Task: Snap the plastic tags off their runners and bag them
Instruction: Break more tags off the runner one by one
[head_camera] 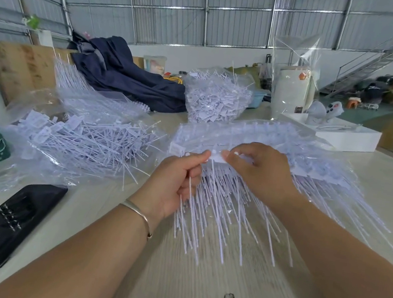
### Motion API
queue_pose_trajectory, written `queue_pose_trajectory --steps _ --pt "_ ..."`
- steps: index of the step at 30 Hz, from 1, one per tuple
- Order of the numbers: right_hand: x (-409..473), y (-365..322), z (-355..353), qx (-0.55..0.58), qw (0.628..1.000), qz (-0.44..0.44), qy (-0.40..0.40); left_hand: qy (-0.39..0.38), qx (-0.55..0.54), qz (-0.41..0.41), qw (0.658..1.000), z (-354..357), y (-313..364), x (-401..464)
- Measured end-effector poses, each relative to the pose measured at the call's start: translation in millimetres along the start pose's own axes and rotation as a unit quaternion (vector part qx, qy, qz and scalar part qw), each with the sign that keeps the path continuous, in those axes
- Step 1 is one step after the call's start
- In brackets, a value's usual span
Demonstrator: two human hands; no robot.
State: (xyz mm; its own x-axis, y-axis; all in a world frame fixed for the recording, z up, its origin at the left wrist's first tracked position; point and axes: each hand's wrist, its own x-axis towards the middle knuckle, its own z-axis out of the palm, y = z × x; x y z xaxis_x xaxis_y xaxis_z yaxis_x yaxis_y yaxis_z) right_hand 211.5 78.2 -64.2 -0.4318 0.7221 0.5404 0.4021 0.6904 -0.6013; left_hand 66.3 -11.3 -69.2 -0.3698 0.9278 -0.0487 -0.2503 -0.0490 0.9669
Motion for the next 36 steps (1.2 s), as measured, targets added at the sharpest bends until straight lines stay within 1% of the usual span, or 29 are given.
queue_pose_trajectory --steps 1,3,5,7,10,14,17,18,20,21,22,23,24,25,26,28,29,30,31,33,34,35,36 --pt "-1 0 1 -0.019 1.000 -0.005 -0.001 0.014 0.021 0.006 1.000 -1 -1 1" --pt "-1 1 2 0.003 1.000 -0.007 0.005 0.032 0.052 0.018 0.998 -3 -1 2" --pt "0 2 1 0.079 0.997 0.014 0.003 0.038 0.070 0.027 0.996 -4 -1 2" --pt "1 2 -3 0.167 0.985 0.034 -0.010 0.031 0.082 0.031 0.996 -5 0 2" --pt "1 1 -7 0.233 0.971 0.038 -0.041 -0.004 0.099 0.021 0.995 -7 3 1" --pt "2 0 -9 0.234 0.968 0.053 -0.074 -0.053 0.141 -0.028 0.988 -12 8 0" --pt "1 -1 -10 0.199 0.972 0.061 -0.113 -0.058 0.214 -0.056 0.973 -12 11 -3" --pt "-1 -1 -9 0.162 0.978 0.052 -0.118 -0.044 0.266 -0.048 0.962 -11 10 -3" --pt "-4 -4 -6 0.027 0.994 -0.005 -0.109 0.006 0.380 -0.004 0.925 -7 10 -3" --pt "-6 -7 -3 -0.045 0.993 -0.042 -0.100 0.021 0.416 0.026 0.909 -5 9 -4" --pt "-7 -9 -1 -0.096 0.989 -0.068 -0.092 0.025 0.432 0.055 0.900 -2 7 -3" --pt "-7 -11 0 -0.117 0.986 -0.075 -0.089 0.030 0.441 0.077 0.894 1 6 -3" --pt "-7 -11 0 -0.111 0.988 -0.065 -0.088 0.042 0.456 0.092 0.884 3 5 -3" --pt "-7 -9 0 -0.091 0.991 -0.048 -0.087 0.067 0.484 0.103 0.866 4 3 -3" --pt "-6 -8 0 -0.067 0.994 -0.031 -0.086 0.104 0.528 0.117 0.835 4 1 -2" --pt "-5 -5 -1 -0.030 0.997 -0.012 -0.073 0.177 0.640 0.142 0.734 0 1 -3" --pt "-4 -5 -3 -0.011 0.998 -0.008 -0.059 0.199 0.667 0.151 0.702 -4 2 -3" --pt "-3 -5 -5 0.009 0.999 -0.009 -0.044 0.209 0.662 0.158 0.702 -9 3 -2" --pt "-2 -5 -6 0.030 0.999 -0.015 -0.032 0.200 0.635 0.157 0.730 -13 4 -1" --pt "0 -3 -7 0.056 0.998 -0.038 -0.020 0.157 0.506 0.148 0.835 -17 7 2" --pt "0 -2 -5 0.052 0.997 -0.055 -0.021 0.132 0.436 0.144 0.879 -15 8 3" --pt "0 -1 -3 0.044 0.996 -0.071 -0.026 0.114 0.394 0.147 0.900 -12 7 4" --pt "0 0 -1 0.034 0.995 -0.085 -0.036 0.112 0.386 0.155 0.903 -9 5 3"
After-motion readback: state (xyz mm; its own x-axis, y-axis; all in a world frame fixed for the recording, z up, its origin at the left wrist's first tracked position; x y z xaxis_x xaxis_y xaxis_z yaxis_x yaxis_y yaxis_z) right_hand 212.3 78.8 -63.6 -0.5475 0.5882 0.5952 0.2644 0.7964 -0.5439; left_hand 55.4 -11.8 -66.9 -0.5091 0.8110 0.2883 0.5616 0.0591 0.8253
